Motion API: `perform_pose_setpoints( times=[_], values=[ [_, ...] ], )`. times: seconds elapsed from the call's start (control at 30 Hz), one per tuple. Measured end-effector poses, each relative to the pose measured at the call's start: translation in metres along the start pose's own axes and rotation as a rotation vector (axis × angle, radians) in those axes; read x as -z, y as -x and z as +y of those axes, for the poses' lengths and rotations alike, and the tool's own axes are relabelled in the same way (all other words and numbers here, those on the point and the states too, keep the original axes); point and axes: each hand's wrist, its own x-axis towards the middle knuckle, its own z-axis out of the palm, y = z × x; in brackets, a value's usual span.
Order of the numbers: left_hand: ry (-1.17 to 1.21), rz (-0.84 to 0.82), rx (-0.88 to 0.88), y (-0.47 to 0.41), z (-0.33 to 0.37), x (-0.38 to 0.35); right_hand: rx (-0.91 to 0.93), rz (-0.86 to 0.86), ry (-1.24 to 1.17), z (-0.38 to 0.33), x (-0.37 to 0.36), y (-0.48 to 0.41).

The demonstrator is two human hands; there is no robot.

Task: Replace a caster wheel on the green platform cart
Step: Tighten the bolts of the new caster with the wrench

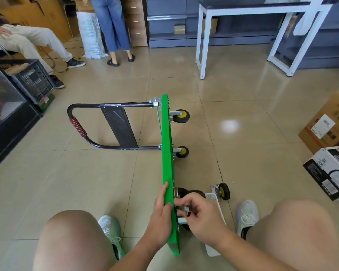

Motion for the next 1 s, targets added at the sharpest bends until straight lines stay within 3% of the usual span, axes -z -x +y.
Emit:
perform_pose_setpoints(
  times=[0.3,0.77,1.0],
  values=[
    [-0.011,-0.001,0.007,0.001,0.000,0.000,0.044,-0.073,0.200,-0.003,-0.003,-0.003],
    [-0.044,0.005,0.003,0.001,-0.001,0.000,-0.308,0.032,-0.002,-0.024,0.010,-0.078],
    [-0.051,-0.008,-0.004,0.001,-0.002,-0.001,-0.237,0.145,-0.155,-0.032,0.018,-0.063]
  ],
)
